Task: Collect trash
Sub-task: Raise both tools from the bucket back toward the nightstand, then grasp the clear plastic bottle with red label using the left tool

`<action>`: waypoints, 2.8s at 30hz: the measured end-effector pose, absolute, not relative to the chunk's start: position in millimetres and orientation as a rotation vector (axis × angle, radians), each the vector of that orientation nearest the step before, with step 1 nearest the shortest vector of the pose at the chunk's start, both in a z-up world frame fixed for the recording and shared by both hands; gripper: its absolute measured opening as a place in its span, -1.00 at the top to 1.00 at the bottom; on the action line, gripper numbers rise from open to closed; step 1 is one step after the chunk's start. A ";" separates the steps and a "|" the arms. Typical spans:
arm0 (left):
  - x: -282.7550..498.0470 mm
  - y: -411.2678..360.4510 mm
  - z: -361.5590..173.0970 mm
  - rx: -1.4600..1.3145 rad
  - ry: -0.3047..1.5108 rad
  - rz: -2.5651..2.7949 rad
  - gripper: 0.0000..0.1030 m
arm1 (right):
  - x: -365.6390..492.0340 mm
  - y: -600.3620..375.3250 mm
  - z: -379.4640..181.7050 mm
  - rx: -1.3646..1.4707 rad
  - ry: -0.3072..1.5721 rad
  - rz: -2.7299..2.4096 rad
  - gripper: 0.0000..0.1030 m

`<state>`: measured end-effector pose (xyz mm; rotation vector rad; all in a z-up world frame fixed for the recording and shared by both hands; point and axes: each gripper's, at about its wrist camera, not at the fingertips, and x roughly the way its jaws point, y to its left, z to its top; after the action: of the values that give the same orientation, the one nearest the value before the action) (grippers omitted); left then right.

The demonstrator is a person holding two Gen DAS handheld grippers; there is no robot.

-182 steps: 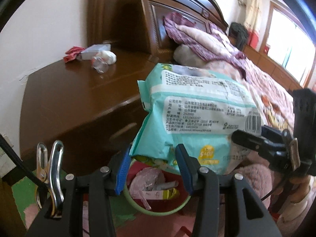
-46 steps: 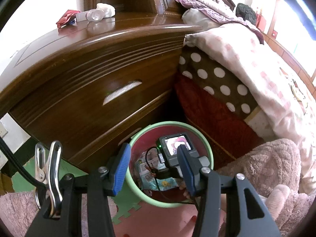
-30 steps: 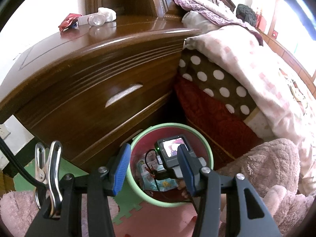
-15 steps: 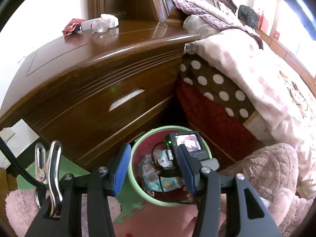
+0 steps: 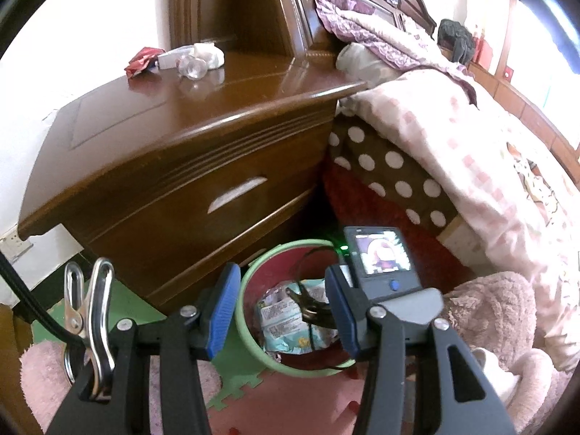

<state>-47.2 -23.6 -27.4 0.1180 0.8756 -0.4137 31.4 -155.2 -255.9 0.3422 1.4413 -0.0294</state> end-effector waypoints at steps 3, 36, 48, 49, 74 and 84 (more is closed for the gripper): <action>-51.2 -19.8 -19.6 0.105 0.861 -0.414 0.00 | 19.5 -166.5 -232.1 0.362 1.403 -0.031 0.09; 31.6 3.3 55.1 0.028 0.799 -0.282 -0.03 | -47.6 -181.4 -20.6 0.248 0.805 0.255 0.08; 111.2 -18.1 70.2 0.019 0.760 -0.261 -0.03 | 2.2 -189.4 22.6 0.172 0.683 0.290 0.08; 117.3 -19.8 69.5 0.022 0.764 -0.256 -0.03 | 6.9 -190.0 26.0 0.174 0.669 0.295 0.08; 227.5 -22.4 23.6 -0.014 0.869 -0.076 -0.03 | 114.1 -182.4 -1.3 0.295 0.567 0.318 0.08; 234.5 -13.2 13.8 -0.035 0.877 -0.060 -0.02 | 119.1 -180.3 -8.0 0.300 0.587 0.325 0.08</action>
<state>234.5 -13.2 13.8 -0.0352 0.8770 -0.0601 119.1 -180.3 -8.0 0.2996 0.5871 0.3255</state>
